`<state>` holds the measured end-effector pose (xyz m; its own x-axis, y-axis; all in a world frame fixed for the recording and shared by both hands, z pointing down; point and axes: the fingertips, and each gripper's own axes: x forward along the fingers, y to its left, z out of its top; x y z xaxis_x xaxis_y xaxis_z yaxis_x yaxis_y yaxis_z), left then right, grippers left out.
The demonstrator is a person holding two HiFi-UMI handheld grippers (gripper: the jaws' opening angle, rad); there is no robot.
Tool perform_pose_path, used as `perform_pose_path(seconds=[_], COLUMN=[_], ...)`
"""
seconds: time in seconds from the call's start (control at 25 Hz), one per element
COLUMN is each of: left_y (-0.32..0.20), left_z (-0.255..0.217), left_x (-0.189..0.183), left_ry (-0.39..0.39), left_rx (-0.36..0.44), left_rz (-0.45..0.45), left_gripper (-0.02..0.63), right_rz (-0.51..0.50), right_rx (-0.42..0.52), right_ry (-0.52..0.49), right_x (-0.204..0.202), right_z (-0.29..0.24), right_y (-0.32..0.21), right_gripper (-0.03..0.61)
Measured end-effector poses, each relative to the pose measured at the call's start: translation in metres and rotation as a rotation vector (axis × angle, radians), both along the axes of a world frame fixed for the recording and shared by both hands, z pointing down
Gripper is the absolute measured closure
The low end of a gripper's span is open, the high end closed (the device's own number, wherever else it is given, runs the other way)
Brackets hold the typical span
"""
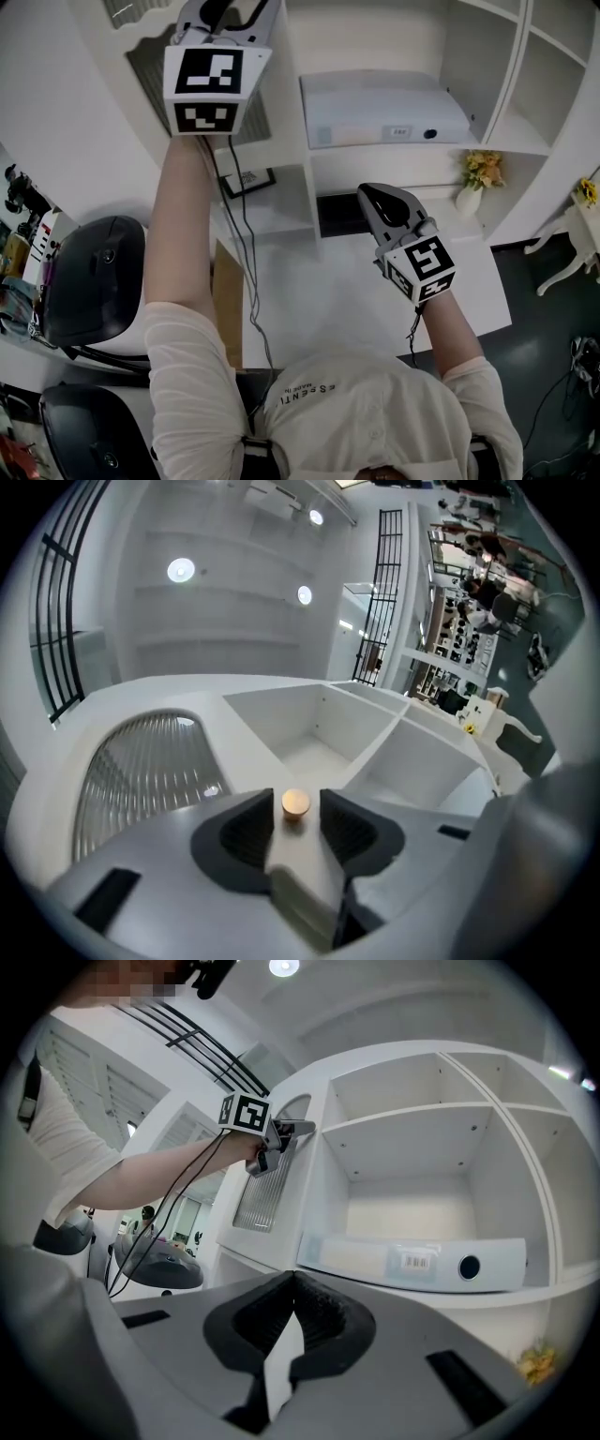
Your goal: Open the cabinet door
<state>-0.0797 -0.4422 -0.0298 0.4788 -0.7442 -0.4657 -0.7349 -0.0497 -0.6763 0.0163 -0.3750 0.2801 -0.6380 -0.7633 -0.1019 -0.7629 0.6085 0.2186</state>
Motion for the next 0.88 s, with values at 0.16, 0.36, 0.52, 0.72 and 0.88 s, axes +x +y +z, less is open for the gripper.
perform_pose_path(seconds=[0.16,0.36,0.52,0.72,0.88], left_y=[0.000,0.000,-0.001,0.020,0.042], left_z=[-0.004,-0.002,-0.001,-0.002,-0.004], left_x=[-0.002,-0.001,0.000,-0.003,-0.006], left_ry=[0.023,-0.007,-0.012,0.010,0.005], left_rx=[0.008,-0.001,-0.033,-0.036,-0.048], left_rz=[-0.032,-0.034,-0.027,0.020,0.060], left_gripper=[0.494,0.525,0.525,0.526,0.526], right_rz=[0.007,0.005,-0.003,-0.019,-0.038], right_rx=[-0.016,-0.033,-0.034,-0.043,-0.043], right_ry=[0.005,0.011,0.013,0.031,0.040], right_x=[0.003,0.004,0.006,0.006,-0.001], right_z=[0.008,0.012,0.012,0.016,0.016], right_y=[0.000,-0.002,-0.001,0.006,0.011], right_gripper=[0.563,0.565,0.563,0.563,0.564])
